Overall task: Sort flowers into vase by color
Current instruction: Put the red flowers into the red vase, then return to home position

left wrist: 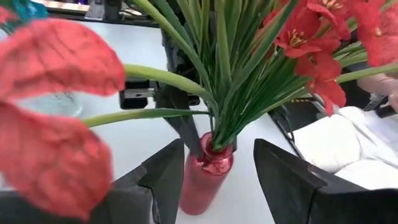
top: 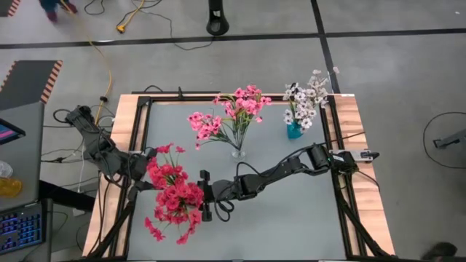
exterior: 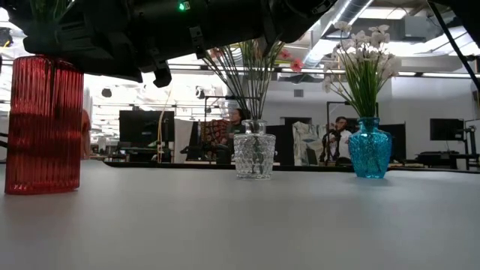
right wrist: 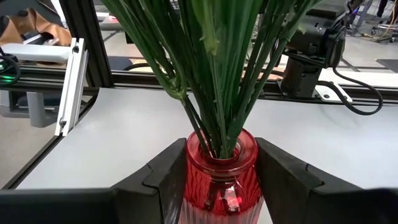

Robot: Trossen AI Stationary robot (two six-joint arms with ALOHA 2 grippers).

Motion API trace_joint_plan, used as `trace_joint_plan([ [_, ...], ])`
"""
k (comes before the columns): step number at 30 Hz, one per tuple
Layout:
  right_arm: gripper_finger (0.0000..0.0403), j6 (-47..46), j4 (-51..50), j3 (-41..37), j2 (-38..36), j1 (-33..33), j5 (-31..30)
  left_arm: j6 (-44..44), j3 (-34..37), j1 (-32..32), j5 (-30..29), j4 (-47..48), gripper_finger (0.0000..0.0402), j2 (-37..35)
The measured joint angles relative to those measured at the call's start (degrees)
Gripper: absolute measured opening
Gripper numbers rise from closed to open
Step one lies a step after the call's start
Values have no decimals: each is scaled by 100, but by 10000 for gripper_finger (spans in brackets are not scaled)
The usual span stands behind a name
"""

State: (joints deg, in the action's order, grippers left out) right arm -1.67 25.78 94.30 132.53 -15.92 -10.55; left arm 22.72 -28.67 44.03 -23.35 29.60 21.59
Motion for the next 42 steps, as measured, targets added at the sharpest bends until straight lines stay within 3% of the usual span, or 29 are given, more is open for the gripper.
trace_joint_plan([
  [11, 208, -302, -2, 0, 0, 33, 2, -136, 0, 0, -481, 824, 158, -40],
  [19, 225, -293, 0, 0, 0, 33, 7, 110, 0, 2, -107, 1193, 99, -40],
  [28, 251, -280, -55, 0, -25, 33, 11, 170, 0, 2, -96, 1233, 7, -40],
  [42, 251, -282, -2306, 4, -1060, 33, 13, 335, 0, 2, -394, 1351, 0, -55],
])
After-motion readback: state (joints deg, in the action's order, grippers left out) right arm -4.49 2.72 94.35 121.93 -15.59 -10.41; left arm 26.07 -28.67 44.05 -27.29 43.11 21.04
